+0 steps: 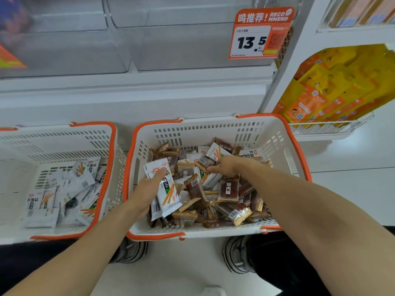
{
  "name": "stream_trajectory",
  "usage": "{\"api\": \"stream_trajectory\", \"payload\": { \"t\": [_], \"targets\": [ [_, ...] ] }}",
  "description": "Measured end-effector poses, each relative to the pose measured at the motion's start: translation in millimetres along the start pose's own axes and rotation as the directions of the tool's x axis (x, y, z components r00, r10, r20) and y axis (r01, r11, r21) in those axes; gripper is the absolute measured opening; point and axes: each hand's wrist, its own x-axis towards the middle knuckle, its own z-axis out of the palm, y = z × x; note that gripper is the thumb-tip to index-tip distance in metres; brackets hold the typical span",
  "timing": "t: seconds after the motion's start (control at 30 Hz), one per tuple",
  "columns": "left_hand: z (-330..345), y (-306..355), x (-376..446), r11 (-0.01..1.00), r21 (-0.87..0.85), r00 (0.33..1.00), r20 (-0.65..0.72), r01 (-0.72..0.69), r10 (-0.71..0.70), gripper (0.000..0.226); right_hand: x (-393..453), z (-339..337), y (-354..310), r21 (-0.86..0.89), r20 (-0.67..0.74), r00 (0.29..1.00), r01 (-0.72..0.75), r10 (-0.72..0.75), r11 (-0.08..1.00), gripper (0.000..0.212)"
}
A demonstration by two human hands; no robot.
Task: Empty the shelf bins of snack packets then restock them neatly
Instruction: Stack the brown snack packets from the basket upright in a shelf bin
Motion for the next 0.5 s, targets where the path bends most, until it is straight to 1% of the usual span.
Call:
{"api": "stream_trajectory", "payload": {
  "t": [0.07, 0.13, 0.27, 0.33, 0.37, 0.43, 0.5],
  "targets": [
    [1, -1, 0, 1.0, 0.003, 1.0, -0.006, 0.001, -0.001, 0.041, 0, -5, 4, -0.028, 0.035, 0.999, 0.014, -0.013, 1.0, 0.073],
    [2, 0, -1, 1.0, 0.008, 1.0, -0.008, 0.001, -0.001, 0.041, -1, -10, 5, -0.056, 0.069, 0.997, 0.034, -0.031, 0.998, 0.074],
    [4, 3, -1, 1.0, -0.021, 1.0, 0.0, 0.0, 0.0, 0.038, -7, -14, 1, -0.197, 0.155, 0.987, 0.084, -0.053, 0.977, 0.069],
    [5, 7, -2, 0.999, -0.039, 1.0, -0.001, -0.009, 0.009, 0.036, -6, -13, -1, -0.22, 0.144, 0.988, 0.085, -0.054, 0.972, 0.067],
    [6, 8, -2, 0.999, -0.041, 1.0, -0.002, -0.017, 0.017, 0.034, -6, -11, -2, -0.224, 0.123, 0.991, 0.085, -0.058, 0.971, 0.063],
    [8, 11, -3, 0.998, -0.044, 0.999, 0.007, -0.037, 0.037, 0.031, -5, -7, -3, -0.25, 0.083, 0.995, 0.082, -0.063, 0.965, 0.048],
    [10, 11, -4, 0.998, -0.039, 0.999, 0.014, -0.05, 0.05, 0.032, -8, -5, -3, -0.256, 0.051, 0.997, 0.064, -0.052, 0.965, 0.041]
  ]
}}
